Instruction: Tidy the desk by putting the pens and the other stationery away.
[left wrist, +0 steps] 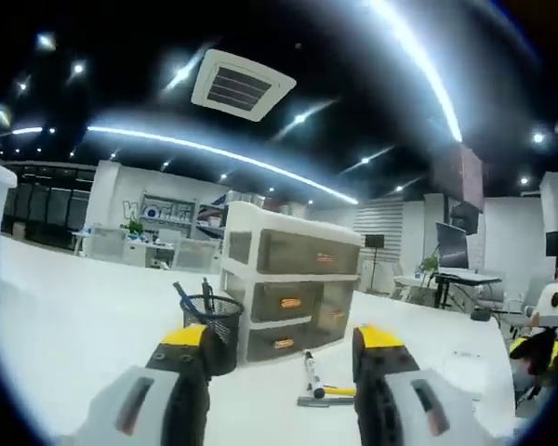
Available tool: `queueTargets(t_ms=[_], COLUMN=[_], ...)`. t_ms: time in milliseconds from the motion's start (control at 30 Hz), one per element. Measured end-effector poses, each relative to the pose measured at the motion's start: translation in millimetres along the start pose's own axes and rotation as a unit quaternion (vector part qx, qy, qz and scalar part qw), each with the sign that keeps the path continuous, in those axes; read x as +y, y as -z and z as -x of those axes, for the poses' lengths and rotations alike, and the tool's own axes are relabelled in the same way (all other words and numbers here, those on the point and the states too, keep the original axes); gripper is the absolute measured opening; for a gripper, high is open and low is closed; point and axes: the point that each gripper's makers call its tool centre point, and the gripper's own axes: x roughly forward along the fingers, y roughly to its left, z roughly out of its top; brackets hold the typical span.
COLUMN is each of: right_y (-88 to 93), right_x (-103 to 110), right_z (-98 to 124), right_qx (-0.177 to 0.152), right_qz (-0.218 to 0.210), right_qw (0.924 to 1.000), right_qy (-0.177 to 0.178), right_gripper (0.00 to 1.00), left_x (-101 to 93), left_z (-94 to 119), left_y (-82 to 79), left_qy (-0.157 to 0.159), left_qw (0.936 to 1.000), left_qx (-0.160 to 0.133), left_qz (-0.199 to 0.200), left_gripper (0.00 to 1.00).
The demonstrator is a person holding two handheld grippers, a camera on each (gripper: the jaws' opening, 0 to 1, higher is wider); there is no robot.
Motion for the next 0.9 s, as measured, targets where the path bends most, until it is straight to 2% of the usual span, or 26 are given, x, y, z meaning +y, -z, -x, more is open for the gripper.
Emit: queueTargets(t_ms=[267, 367, 467, 533, 733, 900], right_y=[2.1, 2.8, 2.7, 2.9, 6.0, 8.2], right_x=[3, 2, 0, -1, -4, -5], right_z=[-1, -1, 0, 1, 3, 4], right_qx=[0.002, 0.004, 0.005, 0.006, 0.015, 0.020], right_qz=[0.000, 0.001, 0.002, 0.002, 0.005, 0.007], right_qw=[1.0000, 1.0000, 1.0000, 1.0000, 0.9998, 0.9997], right_qy=[-0.001, 0.001, 0.002, 0.004, 0.009, 0.011], right_gripper=[0.46, 0.46, 0.47, 0.47, 0.47, 0.48], left_x=[-0.3, -7.1, -23.1, -31.1, -28.7, -30.2], left_z=[37, 53, 70, 82, 119, 145], left_y=[8.0, 9.4, 12.8, 18.3, 19.5, 29.6], left_qy=[-0.007, 0.001, 0.011, 0.039, 0.051, 0.049], left_qw=[0.9999, 1.0000, 0.9999, 0.9991, 0.9985, 0.9975], left_qx=[-0.006, -0.008, -0.008, 0.010, 0.019, 0.045], left_qz=[0.006, 0.005, -0.005, -0.011, -0.008, -0.024], left_gripper=[0.63, 0.64, 0.66, 0.66, 0.68, 0.69])
